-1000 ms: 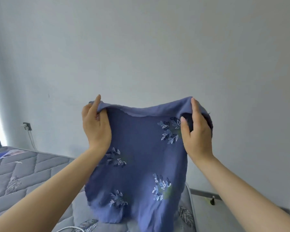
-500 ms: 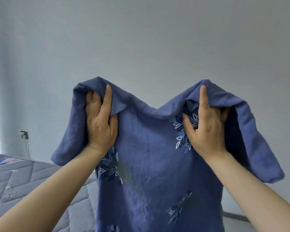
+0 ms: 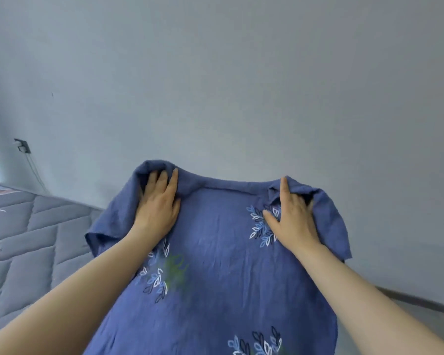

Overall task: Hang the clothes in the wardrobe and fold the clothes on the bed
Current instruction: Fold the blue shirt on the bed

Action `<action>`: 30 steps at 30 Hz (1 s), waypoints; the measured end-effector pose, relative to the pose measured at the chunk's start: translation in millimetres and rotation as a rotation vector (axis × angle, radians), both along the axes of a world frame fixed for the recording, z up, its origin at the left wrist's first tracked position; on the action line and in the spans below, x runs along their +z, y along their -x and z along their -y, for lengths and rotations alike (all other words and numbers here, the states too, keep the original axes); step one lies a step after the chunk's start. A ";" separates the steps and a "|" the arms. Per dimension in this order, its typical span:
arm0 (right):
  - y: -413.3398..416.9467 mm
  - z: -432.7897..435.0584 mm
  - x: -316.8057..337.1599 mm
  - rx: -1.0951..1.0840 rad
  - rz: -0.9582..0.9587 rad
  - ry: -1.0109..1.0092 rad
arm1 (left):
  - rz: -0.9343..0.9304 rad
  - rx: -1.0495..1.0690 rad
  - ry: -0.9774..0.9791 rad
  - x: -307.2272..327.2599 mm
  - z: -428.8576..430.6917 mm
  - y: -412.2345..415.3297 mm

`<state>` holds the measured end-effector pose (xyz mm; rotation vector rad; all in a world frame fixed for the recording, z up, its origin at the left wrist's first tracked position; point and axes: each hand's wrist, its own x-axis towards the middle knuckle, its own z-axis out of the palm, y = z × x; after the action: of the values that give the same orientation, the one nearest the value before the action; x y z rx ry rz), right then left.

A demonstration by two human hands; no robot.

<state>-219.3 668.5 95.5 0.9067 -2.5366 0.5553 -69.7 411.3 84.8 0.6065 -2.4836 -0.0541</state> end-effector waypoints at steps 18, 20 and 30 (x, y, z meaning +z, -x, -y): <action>-18.1 -66.0 -214.5 0.013 0.632 -0.287 | 0.548 -0.225 -0.403 -209.9 -98.3 8.9; -6.6 -82.2 -216.3 -0.033 0.626 -0.216 | 0.517 -0.286 -0.423 -210.4 -112.3 24.4; 94.3 -121.2 -245.2 -0.121 0.674 -0.068 | 0.425 -0.344 -0.466 -220.0 -150.3 175.8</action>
<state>-313.6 789.7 -149.7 0.6509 -3.1960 0.8541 -245.5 561.7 -135.2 0.3904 -2.9890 -0.7205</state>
